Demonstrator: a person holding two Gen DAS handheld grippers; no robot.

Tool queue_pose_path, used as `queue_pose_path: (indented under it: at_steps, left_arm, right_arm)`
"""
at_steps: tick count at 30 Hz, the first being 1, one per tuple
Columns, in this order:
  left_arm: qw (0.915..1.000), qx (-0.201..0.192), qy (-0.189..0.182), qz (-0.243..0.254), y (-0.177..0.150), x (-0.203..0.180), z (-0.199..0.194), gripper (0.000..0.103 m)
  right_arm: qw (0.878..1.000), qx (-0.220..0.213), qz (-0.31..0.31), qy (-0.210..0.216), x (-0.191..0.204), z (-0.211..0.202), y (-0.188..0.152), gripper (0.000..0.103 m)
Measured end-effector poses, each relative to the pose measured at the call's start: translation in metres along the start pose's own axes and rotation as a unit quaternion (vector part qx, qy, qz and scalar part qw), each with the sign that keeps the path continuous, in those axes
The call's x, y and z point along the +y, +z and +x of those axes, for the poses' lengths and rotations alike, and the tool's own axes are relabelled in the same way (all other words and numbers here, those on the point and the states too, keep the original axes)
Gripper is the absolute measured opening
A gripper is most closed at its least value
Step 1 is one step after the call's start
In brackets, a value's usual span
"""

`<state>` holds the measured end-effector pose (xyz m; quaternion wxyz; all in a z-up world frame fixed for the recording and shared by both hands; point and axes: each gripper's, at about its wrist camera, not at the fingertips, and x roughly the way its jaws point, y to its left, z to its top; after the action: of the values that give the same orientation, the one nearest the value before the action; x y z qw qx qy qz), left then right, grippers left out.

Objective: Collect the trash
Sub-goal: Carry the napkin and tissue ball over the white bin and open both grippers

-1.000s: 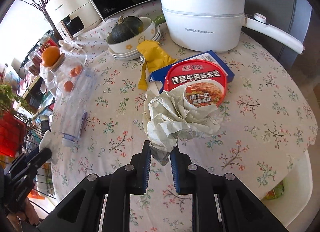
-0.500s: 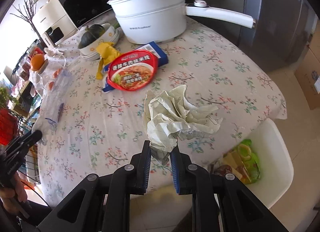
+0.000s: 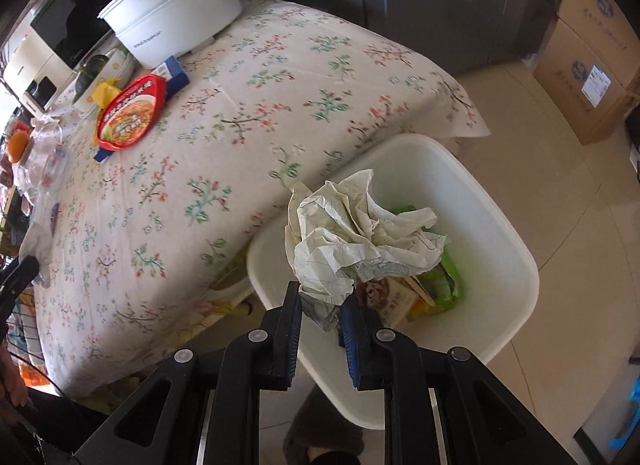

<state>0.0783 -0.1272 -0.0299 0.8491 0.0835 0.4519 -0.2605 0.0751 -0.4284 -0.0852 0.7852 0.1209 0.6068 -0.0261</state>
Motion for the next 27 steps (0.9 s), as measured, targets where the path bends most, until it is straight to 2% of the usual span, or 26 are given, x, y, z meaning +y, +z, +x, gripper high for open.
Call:
queue_pose_path:
  at_steps: [8, 10, 12, 13, 20, 27]
  left_arm:
    - [0.9983, 0.018, -0.039, 0.040, 0.005, -0.055, 0.028, 0.027]
    - [0.9975, 0.020, -0.047, 0.049, 0.007, -0.067, 0.037, 0.027]
    - [0.9965, 0.024, -0.058, 0.055, 0.010, -0.079, 0.045, 0.027]
    - [0.9960, 0.026, -0.063, 0.058, 0.011, -0.084, 0.049, 0.027]
    - [0.9924, 0.036, -0.089, 0.077, 0.019, -0.119, 0.075, 0.027]
    - [0.9893, 0.042, -0.097, 0.101, 0.026, -0.145, 0.100, 0.028]
  right_arm:
    - [0.999, 0.033, 0.023, 0.000, -0.031, 0.016, -0.014, 0.024]
    - [0.999, 0.038, 0.029, 0.005, -0.035, 0.017, -0.016, 0.034]
    - [0.999, 0.034, 0.033, 0.008, -0.039, 0.014, -0.017, 0.049]
    - [0.999, 0.031, 0.034, 0.006, -0.040, 0.012, -0.017, 0.051]
    - [0.999, 0.016, 0.037, -0.004, -0.047, -0.001, -0.019, 0.053]
    - [0.999, 0.012, 0.047, -0.008, -0.058, -0.005, -0.021, 0.054]
